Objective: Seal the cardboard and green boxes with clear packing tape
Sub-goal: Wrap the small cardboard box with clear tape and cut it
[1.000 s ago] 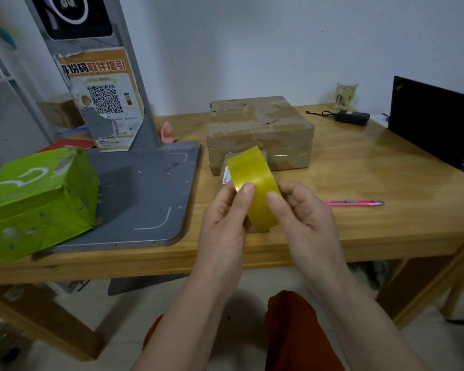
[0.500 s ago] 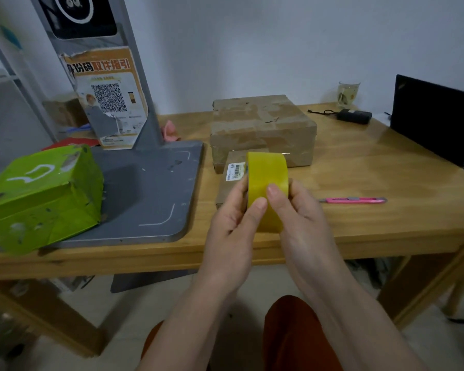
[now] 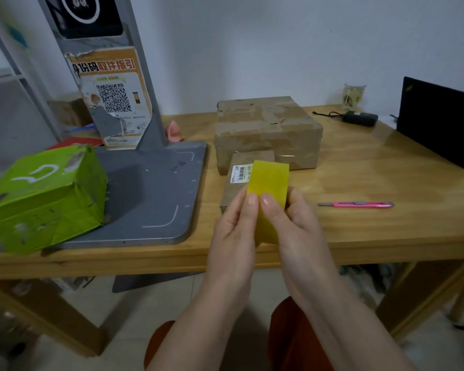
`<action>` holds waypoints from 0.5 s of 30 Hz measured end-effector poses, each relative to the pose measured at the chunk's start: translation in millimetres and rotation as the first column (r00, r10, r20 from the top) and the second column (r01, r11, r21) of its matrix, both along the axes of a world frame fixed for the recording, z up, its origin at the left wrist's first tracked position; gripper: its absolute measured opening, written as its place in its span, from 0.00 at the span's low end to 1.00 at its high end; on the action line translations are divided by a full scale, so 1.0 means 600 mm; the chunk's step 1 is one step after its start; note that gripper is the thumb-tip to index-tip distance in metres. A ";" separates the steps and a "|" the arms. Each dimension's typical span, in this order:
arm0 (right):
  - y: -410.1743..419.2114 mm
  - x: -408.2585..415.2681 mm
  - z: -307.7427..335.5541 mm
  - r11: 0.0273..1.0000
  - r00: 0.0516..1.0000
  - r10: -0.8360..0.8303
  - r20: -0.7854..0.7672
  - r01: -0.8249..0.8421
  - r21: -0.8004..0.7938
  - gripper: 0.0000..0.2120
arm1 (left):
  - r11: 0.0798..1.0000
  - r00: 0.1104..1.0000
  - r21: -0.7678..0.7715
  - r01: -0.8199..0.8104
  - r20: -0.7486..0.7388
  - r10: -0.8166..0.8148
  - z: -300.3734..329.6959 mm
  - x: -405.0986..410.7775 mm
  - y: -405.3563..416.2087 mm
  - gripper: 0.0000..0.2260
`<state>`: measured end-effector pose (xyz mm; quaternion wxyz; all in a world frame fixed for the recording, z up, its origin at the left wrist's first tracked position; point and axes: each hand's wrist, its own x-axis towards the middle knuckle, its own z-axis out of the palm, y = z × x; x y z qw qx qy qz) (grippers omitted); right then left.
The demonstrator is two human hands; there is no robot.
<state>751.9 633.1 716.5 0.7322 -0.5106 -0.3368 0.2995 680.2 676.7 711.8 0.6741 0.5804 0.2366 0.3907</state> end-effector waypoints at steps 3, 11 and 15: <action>0.000 -0.005 -0.005 1.000 1.000 0.004 0.026 -0.003 -0.010 0.09 | 0.993 0.997 -0.120 -0.019 0.067 0.027 0.005 0.003 0.001 0.12; -0.010 -0.007 -0.004 0.995 0.998 -0.067 0.004 0.067 -0.068 0.11 | 0.991 0.990 -0.055 -0.123 0.056 0.126 -0.003 0.014 -0.023 0.14; -0.002 -0.010 -0.006 0.987 0.992 -0.127 -0.017 0.125 -0.097 0.12 | 0.989 0.985 0.003 -0.147 0.086 0.146 -0.001 0.016 -0.029 0.16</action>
